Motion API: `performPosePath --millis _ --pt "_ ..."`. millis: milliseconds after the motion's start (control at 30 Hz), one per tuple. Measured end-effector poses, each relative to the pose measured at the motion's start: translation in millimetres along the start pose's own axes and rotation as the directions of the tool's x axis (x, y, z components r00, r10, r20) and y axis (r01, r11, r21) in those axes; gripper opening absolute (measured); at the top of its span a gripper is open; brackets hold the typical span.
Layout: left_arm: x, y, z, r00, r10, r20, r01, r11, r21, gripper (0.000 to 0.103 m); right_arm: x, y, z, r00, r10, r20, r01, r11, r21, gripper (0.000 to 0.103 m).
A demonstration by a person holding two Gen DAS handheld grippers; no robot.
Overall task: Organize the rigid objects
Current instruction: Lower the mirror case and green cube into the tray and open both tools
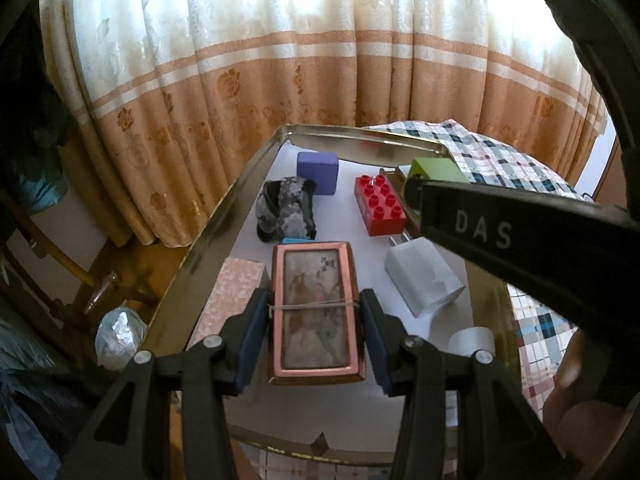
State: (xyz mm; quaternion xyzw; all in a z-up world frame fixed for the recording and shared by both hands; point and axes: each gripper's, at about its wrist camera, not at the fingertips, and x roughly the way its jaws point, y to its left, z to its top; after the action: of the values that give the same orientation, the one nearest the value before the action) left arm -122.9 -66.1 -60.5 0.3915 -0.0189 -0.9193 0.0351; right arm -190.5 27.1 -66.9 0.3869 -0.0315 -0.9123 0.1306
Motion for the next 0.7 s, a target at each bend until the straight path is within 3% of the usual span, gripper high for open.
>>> performPosePath --millis 433,700 --pt "7.9 0.7 8.6 1.000 -0.004 -0.005 0.004 1.000 -0.001 0.046 20.1 1.3 0.9 0.994 0.081 -0.079 -0.080 0.997 0.013 0.035" --pt "13.5 0.4 13.8 1.000 -0.008 -0.011 0.008 1.000 -0.003 0.046 26.1 0.9 -0.7 0.992 0.080 -0.101 -0.079 0.997 0.010 0.035"
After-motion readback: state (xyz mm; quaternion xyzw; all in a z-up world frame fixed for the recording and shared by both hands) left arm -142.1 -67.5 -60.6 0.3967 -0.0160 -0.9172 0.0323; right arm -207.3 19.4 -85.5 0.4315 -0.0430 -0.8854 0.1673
